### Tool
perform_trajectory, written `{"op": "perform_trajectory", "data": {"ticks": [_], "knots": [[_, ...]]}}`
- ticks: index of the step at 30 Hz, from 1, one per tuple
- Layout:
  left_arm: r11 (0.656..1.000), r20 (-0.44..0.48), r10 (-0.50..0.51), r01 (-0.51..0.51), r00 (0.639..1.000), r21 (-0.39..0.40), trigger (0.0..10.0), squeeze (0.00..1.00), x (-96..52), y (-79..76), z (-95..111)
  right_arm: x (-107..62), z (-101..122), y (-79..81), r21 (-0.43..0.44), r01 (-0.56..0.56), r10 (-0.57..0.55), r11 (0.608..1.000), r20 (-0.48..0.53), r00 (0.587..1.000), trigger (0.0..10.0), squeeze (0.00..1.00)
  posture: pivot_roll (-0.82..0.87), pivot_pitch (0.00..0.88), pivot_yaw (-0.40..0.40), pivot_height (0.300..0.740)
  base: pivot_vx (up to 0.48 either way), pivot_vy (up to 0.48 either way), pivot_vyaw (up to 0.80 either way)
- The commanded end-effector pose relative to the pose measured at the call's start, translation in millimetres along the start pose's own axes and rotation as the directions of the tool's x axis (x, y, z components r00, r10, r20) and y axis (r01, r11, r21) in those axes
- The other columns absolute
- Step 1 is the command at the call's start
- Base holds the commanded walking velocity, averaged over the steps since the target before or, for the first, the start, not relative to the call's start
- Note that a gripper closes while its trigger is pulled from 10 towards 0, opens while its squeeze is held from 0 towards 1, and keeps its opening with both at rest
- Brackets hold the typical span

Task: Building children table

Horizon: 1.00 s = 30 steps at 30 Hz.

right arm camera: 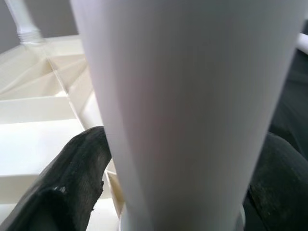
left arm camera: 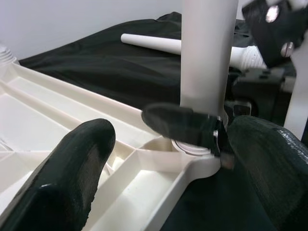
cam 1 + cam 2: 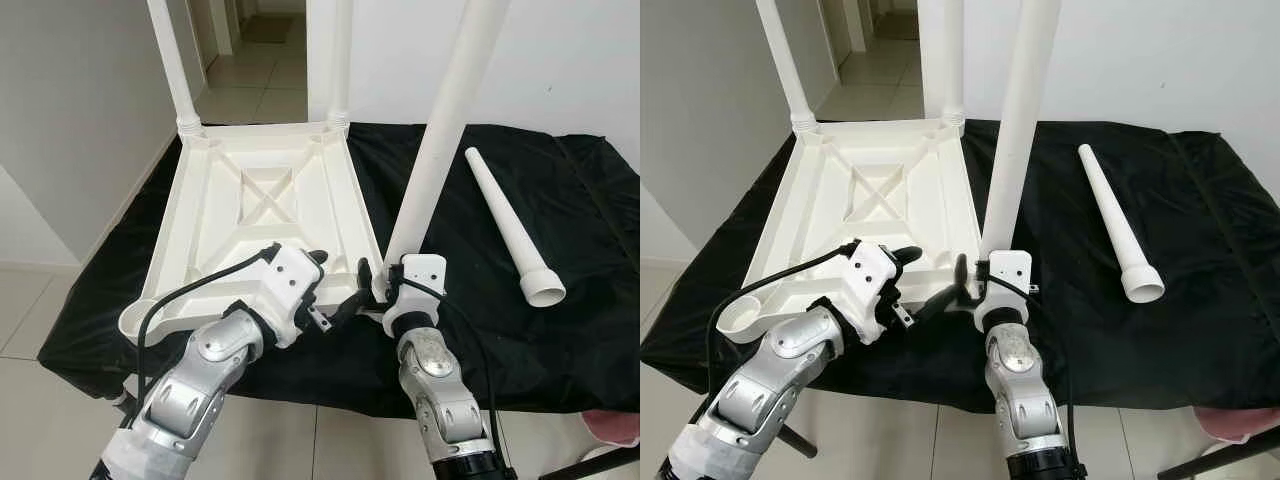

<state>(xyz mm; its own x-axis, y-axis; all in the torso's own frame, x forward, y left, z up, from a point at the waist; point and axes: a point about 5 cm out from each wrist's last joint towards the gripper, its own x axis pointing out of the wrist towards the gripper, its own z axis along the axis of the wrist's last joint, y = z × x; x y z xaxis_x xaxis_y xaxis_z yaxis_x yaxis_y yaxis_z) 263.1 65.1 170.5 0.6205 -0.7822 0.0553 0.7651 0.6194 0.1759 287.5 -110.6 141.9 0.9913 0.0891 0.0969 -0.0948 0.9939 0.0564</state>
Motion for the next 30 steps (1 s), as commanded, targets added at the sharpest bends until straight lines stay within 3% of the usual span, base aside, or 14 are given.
{"op": "perform_trajectory", "data": {"ticks": [1, 2, 6, 10, 11, 17, 19, 21, 22, 25, 26, 27, 29, 30], "knots": [[1.000, -0.009, -0.007, 0.007, 1.000, 0.003, 10.0, 0.00, -1.8, 0.2, -1, 1.6, 3, -1.7, 0.017, -0.028, 0.028, 0.999, 0.017, 0.999, 10.0, 0.26, -0.03, 0.016, 0.031, 0.740, 0.000, 0.000, 0.00], [1.000, -0.009, -0.008, 0.009, 1.000, 0.003, 10.0, 0.00, -1.3, -0.2, -1, 2.7, 4, -3.8, 0.003, -0.069, 0.069, 0.998, 0.023, 0.997, 10.0, 0.00, -0.03, 0.016, 0.032, 0.740, 0.000, 0.000, 0.00], [1.000, -0.007, -0.010, 0.010, 1.000, 0.006, 10.0, 0.00, 0.6, 1.0, -1, 9.6, 7, -14.0, -0.046, -0.205, 0.206, 0.978, 0.029, 0.978, 10.0, 0.00, -0.04, 0.018, 0.042, 0.740, 0.000, 0.000, 0.00], [1.000, -0.008, -0.011, 0.011, 1.000, 0.009, 10.0, 0.00, 1.5, 1.6, -1, 14.7, 8, -22.1, -0.070, -0.243, 0.245, 0.968, 0.031, 0.969, 10.0, 0.00, -0.05, 0.017, 0.045, 0.740, 0.000, 0.000, 0.00], [1.000, -0.010, -0.019, 0.019, 1.000, 0.012, 10.0, 0.00, 1.8, 0.8, -1, 20.8, 8, -28.0, -0.114, -0.310, 0.314, 0.944, 0.012, 0.949, 10.0, 0.00, -0.05, 0.019, 0.048, 0.740, 0.000, 0.000, 0.00], [0.999, -0.019, -0.038, 0.038, 0.999, 0.011, 10.0, 0.00, 0.9, -2.4, -3, 27.2, 5, -34.3, -0.166, -0.396, 0.395, 0.903, -0.035, 0.918, 10.0, 0.00, -0.05, 0.012, 0.051, 0.740, 0.000, 0.000, 0.00], [0.998, -0.025, -0.063, 0.063, 0.998, 0.004, 10.0, 0.00, 0.8, -7.5, -4, 28.7, 1, -35.6, -0.185, -0.464, 0.459, 0.866, -0.072, 0.885, 8.1, 0.00, -0.04, 0.011, 0.050, 0.740, 0.000, 0.000, 0.00], [0.998, -0.027, -0.070, 0.070, 0.997, 0.003, 10.0, 0.00, 0.7, -9.1, -5, 29.0, 0, -35.9, -0.189, -0.483, 0.476, 0.855, -0.081, 0.876, 8.1, 0.00, -0.04, 0.011, 0.050, 0.740, 0.000, 0.000, 0.00], [0.996, -0.034, -0.085, 0.085, 0.996, 0.006, 10.0, 0.00, 0.5, -12.2, -6, 29.4, -2, -36.6, -0.195, -0.510, 0.501, 0.838, -0.095, 0.860, 4.4, 0.00, -0.04, 0.012, 0.051, 0.740, 0.000, 0.000, 0.00], [0.995, -0.044, -0.101, 0.102, 0.994, 0.008, 10.0, 0.00, 0.2, -16.3, -8, 30.0, -4, -38.0, -0.189, -0.540, 0.527, 0.820, -0.114, 0.842, 4.0, 0.00, -0.04, 0.012, 0.049, 0.740, 0.000, 0.000, 0.00], [0.994, -0.047, -0.108, 0.108, 0.993, 0.008, 10.0, 0.00, -0.1, -17.9, -9, 30.7, -5, -39.0, -0.189, -0.555, 0.542, 0.810, -0.122, 0.832, 2.8, 0.00, -0.04, 0.012, 0.049, 0.740, 0.000, 0.000, 0.00], [0.994, -0.048, -0.111, 0.111, 0.993, 0.006, 10.0, 0.00, -0.3, -18.7, -9, 31.1, -5, -39.9, -0.189, -0.564, 0.549, 0.804, -0.126, 0.826, 2.4, 0.00, -0.04, 0.012, 0.049, 0.740, 0.000, 0.000, 0.00], [0.994, -0.048, -0.113, 0.113, 0.992, 0.006, 10.0, 0.00, -0.4, -19.3, -9, 31.8, -6, -40.9, -0.190, -0.572, 0.558, 0.798, -0.127, 0.820, 2.4, 0.00, -0.04, 0.013, 0.047, 0.740, 0.000, 0.000, 0.00], [0.994, -0.049, -0.113, 0.113, 0.992, 0.005, 10.0, 0.00, -0.4, -19.3, -9, 32.2, -8, -42.9, -0.182, -0.573, 0.558, 0.799, -0.133, 0.819, 0.0, 0.00, -0.04, 0.013, 0.047, 0.740, 0.000, 0.000, 0.00]]}}
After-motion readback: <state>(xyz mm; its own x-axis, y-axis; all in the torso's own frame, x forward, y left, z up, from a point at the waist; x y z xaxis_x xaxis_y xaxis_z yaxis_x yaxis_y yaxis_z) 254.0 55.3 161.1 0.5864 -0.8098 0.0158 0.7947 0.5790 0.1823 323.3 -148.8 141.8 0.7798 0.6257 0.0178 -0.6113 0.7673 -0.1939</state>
